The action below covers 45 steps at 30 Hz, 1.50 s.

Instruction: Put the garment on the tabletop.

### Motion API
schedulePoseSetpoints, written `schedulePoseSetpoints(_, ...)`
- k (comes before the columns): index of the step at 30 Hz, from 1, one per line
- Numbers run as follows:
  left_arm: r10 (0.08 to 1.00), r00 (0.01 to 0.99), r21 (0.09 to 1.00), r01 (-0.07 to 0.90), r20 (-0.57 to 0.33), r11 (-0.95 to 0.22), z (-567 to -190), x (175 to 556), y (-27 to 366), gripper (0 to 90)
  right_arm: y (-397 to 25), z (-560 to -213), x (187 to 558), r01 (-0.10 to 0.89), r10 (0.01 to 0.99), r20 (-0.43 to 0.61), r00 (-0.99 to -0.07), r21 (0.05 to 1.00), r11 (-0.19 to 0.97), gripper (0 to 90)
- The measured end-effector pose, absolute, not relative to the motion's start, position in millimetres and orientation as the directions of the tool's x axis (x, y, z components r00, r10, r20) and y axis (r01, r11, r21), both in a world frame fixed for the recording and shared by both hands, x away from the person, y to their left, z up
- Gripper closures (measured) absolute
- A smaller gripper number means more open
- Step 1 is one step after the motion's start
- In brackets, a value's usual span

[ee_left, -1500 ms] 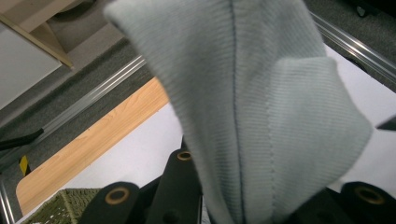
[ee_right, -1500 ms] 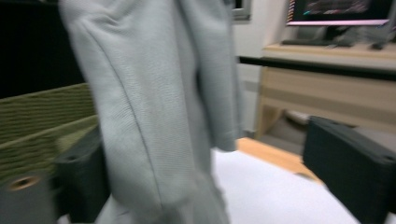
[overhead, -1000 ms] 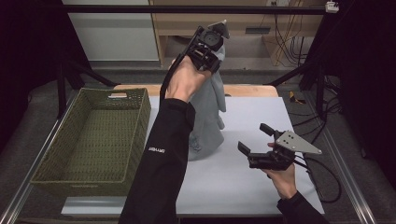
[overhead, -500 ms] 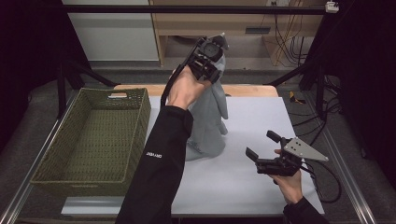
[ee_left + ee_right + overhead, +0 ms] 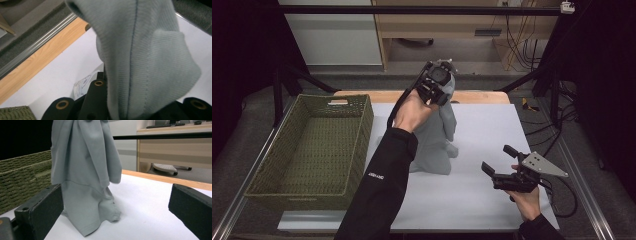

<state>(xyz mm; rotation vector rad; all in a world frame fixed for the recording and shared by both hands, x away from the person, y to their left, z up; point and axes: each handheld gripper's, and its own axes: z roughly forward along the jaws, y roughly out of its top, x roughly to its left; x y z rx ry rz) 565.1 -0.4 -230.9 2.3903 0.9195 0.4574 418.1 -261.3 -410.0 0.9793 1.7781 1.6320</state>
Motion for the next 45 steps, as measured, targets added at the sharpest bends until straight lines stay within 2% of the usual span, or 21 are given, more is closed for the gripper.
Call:
schedulePoseSetpoints(9,0.668,0.738,0.570,0.510,0.096,-0.645,-264,563,-3,80.7,-264,-411,418,0.140,0.793,0.087,-0.603,0.990,-0.002,0.5)
schedulePoseSetpoints(12,0.666,0.740,0.563,0.513,0.092,-0.648,-270,562,-3,80.5,-264,-409,417,0.150,0.793,0.118,-0.597,0.988,-0.034,0.5)
schedulePoseSetpoints(17,0.656,0.749,0.564,0.503,0.092,-0.655,-284,560,0,77.6,-265,-409,417,0.147,0.794,0.119,-0.597,0.988,-0.037,0.5)
schedulePoseSetpoints(18,0.653,0.752,0.568,0.499,0.092,-0.654,-285,559,0,68.7,-265,-410,418,0.144,0.796,0.103,-0.597,0.989,-0.019,0.5)
schedulePoseSetpoints(19,0.651,0.754,0.569,0.499,0.087,-0.654,-286,559,1,68.7,-265,-410,418,0.144,0.796,0.103,-0.597,0.989,-0.019,0.5)
schedulePoseSetpoints(21,0.649,0.755,0.563,0.497,0.095,-0.660,-287,558,2,59.6,-265,-410,419,0.132,0.795,0.092,-0.600,0.991,-0.015,0.5)
schedulePoseSetpoints(22,0.658,0.748,0.584,0.496,0.089,-0.643,-287,557,4,50.2,-264,-410,418,0.139,0.793,0.107,-0.600,0.990,-0.028,0.5)
schedulePoseSetpoints(26,0.670,0.737,0.589,0.503,0.088,-0.632,-289,556,7,29.3,-264,-409,417,0.160,0.793,0.124,-0.596,0.987,-0.035,0.5)
schedulePoseSetpoints(27,0.672,0.734,0.595,0.500,0.094,-0.630,-290,555,8,29.3,-264,-409,417,0.164,0.794,0.124,-0.595,0.986,-0.031,0.5)
schedulePoseSetpoints(29,0.676,0.728,0.608,0.488,0.113,-0.626,-291,551,10,18.6,-265,-410,419,0.125,0.796,0.087,-0.599,0.992,-0.014,0.5)
schedulePoseSetpoints(30,0.681,0.722,0.620,0.482,0.118,-0.619,-292,550,11,13.4,-264,-409,418,0.142,0.795,0.105,-0.598,0.990,-0.024,0.5)
schedulePoseSetpoints(33,0.689,0.720,0.653,0.485,0.078,-0.581,-286,547,17,2.9,-264,-410,419,0.137,0.796,0.092,-0.599,0.990,-0.011,0.5)
schedulePoseSetpoints(36,0.677,0.735,0.695,0.473,0.028,-0.541,-279,542,22,1.7,-264,-410,420,0.131,0.794,0.095,-0.600,0.991,-0.019,0.5)
schedulePoseSetpoints(45,0.684,0.728,0.750,0.424,0.050,-0.507,-267,529,40,0.1,-263,-409,419,0.153,0.795,0.114,-0.597,0.988,-0.026,0.5)
